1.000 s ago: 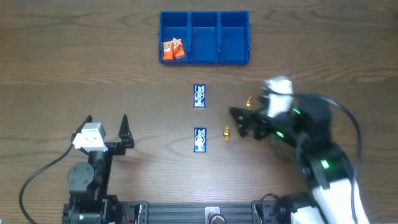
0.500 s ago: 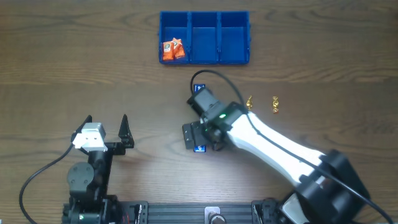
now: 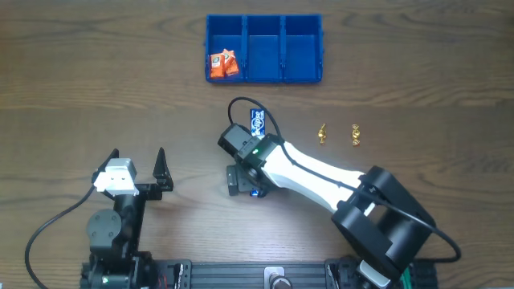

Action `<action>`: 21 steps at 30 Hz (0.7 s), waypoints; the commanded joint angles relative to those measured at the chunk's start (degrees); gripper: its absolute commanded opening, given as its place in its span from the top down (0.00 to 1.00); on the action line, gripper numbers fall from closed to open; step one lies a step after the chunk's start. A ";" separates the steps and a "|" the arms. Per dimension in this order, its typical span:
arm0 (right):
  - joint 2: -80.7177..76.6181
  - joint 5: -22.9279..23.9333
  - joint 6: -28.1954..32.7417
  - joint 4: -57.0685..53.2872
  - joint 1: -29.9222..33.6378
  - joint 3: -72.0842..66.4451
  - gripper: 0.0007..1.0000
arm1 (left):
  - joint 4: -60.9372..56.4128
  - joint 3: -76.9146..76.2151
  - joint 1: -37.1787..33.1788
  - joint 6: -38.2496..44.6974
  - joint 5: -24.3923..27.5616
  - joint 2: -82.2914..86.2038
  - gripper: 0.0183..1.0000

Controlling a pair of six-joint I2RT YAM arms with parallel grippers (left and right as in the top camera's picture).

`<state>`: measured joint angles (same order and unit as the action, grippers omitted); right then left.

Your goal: Sort Candies Into Trays

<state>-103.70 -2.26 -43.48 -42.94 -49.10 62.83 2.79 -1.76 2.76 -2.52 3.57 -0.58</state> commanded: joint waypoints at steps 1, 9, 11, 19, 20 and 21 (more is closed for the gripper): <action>-1.77 3.93 -4.57 -0.11 -0.28 1.18 0.04 | 1.42 1.49 -0.22 0.85 0.48 0.37 0.00; -2.47 4.35 -4.94 -0.04 -0.35 1.18 0.34 | 1.42 1.49 -0.22 0.85 0.48 0.37 0.00; -2.51 4.37 -4.94 -0.02 -0.35 1.18 0.46 | 1.42 1.49 -0.22 0.85 0.48 0.37 0.00; -2.51 4.37 -4.92 0.85 -0.48 1.18 0.68 | 1.42 1.49 -0.22 0.85 0.48 0.37 0.00; -2.49 4.37 -4.92 1.29 -0.61 1.27 0.73 | 1.42 1.49 -0.22 0.85 0.48 0.37 0.00; -2.21 4.44 -4.92 1.66 -0.72 1.57 0.76 | 1.42 1.49 -0.22 0.85 0.48 0.37 0.00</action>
<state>-105.58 1.23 -48.29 -42.35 -49.34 63.05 2.79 -1.76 2.76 -2.52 3.57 -0.58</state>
